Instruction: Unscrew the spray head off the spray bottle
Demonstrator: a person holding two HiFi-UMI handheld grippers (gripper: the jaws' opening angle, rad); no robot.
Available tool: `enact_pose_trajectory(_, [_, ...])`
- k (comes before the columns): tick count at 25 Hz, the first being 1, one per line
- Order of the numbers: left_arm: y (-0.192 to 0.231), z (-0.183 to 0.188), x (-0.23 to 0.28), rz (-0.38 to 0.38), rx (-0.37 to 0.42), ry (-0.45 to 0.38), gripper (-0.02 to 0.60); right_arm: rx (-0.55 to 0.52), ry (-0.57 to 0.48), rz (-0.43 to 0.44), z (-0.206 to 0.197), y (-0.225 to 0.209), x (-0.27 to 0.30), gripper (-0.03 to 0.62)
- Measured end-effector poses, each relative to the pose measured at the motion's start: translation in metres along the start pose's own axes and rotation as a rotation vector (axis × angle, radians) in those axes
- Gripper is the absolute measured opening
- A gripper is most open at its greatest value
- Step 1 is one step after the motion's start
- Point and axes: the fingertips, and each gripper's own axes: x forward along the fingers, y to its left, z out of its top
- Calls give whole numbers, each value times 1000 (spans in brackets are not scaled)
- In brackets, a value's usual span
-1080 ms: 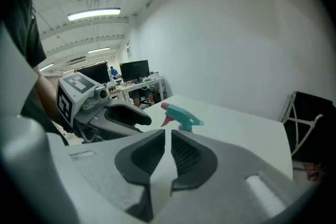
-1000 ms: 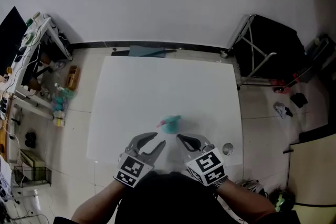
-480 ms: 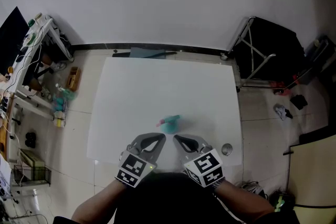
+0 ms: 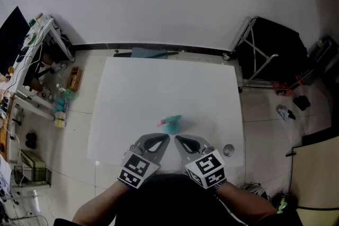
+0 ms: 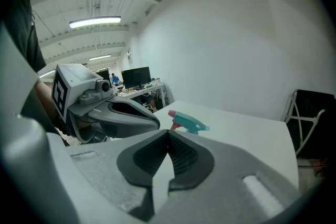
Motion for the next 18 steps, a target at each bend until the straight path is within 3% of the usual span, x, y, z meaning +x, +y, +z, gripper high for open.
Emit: enact_pose_trajectory(18, [-2,-2,-3,6,5,1,12,-8,11,-5,-4,2,-1,-8])
